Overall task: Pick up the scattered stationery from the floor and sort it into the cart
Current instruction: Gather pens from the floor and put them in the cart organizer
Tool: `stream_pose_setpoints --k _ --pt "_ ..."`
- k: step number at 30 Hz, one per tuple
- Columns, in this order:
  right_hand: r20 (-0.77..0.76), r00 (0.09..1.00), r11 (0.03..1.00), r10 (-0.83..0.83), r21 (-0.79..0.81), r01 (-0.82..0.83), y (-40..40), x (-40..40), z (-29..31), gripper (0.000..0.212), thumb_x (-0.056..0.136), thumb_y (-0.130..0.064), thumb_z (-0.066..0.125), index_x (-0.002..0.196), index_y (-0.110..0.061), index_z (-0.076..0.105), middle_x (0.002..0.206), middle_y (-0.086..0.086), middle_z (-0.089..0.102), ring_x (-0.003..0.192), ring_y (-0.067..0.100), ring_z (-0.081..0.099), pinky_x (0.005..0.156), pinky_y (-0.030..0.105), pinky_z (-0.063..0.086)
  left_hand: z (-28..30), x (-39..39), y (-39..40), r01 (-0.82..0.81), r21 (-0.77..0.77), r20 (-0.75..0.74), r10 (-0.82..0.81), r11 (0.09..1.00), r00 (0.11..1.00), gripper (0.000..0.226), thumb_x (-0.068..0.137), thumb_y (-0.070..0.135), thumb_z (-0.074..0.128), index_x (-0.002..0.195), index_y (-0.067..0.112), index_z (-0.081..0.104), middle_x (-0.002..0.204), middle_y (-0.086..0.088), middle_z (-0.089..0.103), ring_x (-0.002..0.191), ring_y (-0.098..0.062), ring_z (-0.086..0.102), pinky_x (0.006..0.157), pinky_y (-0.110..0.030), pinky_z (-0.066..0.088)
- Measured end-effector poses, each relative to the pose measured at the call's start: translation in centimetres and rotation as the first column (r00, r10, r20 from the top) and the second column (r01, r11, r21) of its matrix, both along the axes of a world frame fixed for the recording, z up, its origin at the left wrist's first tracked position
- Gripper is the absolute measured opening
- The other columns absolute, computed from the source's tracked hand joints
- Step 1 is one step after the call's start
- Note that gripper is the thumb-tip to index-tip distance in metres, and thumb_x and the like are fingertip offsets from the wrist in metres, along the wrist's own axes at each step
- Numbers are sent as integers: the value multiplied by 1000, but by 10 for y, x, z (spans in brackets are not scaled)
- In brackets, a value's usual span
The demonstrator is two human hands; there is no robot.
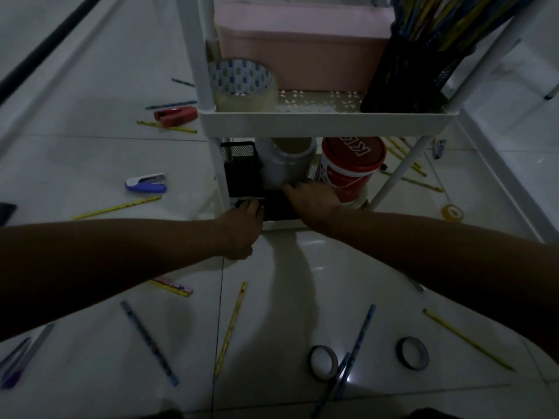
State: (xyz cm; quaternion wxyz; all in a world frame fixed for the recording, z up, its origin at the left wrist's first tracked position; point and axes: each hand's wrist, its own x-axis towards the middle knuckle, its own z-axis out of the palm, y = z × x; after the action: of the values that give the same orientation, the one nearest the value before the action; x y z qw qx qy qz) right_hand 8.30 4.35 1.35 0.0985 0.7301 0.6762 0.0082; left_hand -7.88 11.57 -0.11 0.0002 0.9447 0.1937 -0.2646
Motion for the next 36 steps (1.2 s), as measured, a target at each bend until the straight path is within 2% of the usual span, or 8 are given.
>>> stream_pose_setpoints --k 3,8,13,16,22,30,34,36 --pt "14 999 999 36 12 -36 4 -4 -2 37 95 -11 49 131 -12 42 122 14 59 108 33 58 70 36 42 -2 -2 3 22 12 25 -22 1000 999 93 88 32 61 149 -6 2 150 -27 12 135 -39 26 107 -39 34" --pt "-21 996 996 85 20 -84 5 -3 -7 37 95 -13 46 133 -12 43 128 13 55 117 32 51 84 40 45 -4 -5 3 70 40 71 -72 997 995 86 85 31 60 148 -5 13 141 -24 25 124 -35 35 101 -38 38" --pt "67 982 984 175 34 -177 -7 1 -16 37 97 -16 41 133 -12 48 139 10 46 126 32 40 96 42 36 -3 -5 2 81 54 59 -84 995 995 88 88 32 58 149 -5 6 144 -25 21 128 -36 30 104 -37 34" --pt "-19 990 990 139 9 -139 -10 2 -20 40 98 -15 39 138 -12 42 141 10 41 126 28 39 97 39 38 -2 -4 1 85 62 46 -88 994 995 89 88 35 58 148 -6 6 145 -25 20 129 -37 30 105 -38 34" --pt "-160 983 996 87 -12 -90 -7 0 -19 45 95 -13 44 139 -13 37 138 11 46 123 29 43 92 38 40 0 -2 2 60 27 56 -61 998 997 86 87 34 60 148 -3 12 144 -23 21 128 -36 31 106 -40 36" --pt "-52 991 992 126 14 -125 -14 -7 -17 43 94 -14 43 136 -11 38 134 13 42 118 30 42 89 38 39 3 2 0 29 0 80 -29 1000 996 82 87 31 60 147 2 13 147 -21 19 129 -37 30 105 -41 35" --pt "2 992 990 126 65 -126 -20 -9 -14 39 91 -18 47 128 -9 44 127 15 43 112 30 43 85 38 40 17 4 -4 53 45 115 -57 998 992 64 90 28 57 140 2 27 142 -20 24 122 -34 35 94 -38 39" --pt "18 989 987 145 67 -146 -23 -10 -11 39 90 -23 48 127 -9 45 125 15 44 112 31 43 84 39 39 28 6 -7 57 23 111 -59 998 992 56 91 27 57 136 4 34 139 -19 31 118 -32 41 93 -39 42"
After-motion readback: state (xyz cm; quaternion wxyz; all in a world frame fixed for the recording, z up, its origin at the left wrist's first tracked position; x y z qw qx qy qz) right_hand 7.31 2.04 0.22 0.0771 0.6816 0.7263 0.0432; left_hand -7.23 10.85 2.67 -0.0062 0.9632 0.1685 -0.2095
